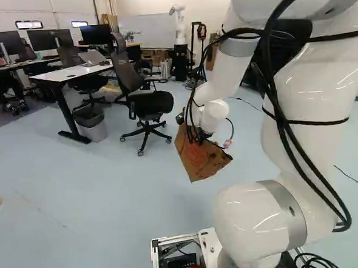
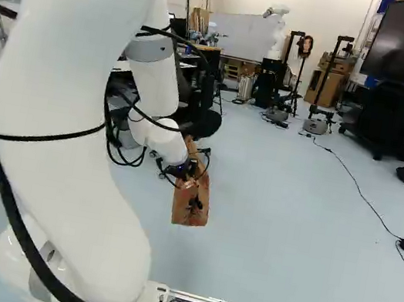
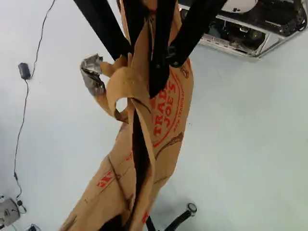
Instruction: Pick up the grocery bag from the ground
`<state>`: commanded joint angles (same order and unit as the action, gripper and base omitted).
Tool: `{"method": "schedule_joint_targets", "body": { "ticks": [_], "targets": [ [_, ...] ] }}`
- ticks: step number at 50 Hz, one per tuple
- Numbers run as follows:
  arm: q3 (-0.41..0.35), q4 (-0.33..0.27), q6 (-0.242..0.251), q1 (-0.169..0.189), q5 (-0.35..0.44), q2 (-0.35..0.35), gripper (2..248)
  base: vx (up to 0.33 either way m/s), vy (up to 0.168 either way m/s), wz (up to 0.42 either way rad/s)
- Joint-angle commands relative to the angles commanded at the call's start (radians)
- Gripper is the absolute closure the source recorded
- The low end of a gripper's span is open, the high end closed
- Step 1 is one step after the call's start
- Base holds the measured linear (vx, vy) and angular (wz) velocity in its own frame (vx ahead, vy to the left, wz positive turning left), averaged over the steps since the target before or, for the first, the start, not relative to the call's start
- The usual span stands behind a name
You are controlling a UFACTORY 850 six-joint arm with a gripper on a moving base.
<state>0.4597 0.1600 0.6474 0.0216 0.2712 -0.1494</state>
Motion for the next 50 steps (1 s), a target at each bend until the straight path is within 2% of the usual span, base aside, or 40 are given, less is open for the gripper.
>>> {"method": "schedule_joint_targets", "body": {
  "ticks": [14, 36, 50],
  "targets": [
    [-0.065, -0.028, -0.113, -0.004, 0.105, 0.075, 231, 0.000, 0.000, 0.000],
    [-0.184, -0.079, -0.319, -0.011, 0.297, 0.211, 231, 0.000, 0.000, 0.000],
    [-0.246, -0.106, -0.428, -0.014, 0.398, 0.284, 231, 0.000, 0.000, 0.000]
  ]
}}
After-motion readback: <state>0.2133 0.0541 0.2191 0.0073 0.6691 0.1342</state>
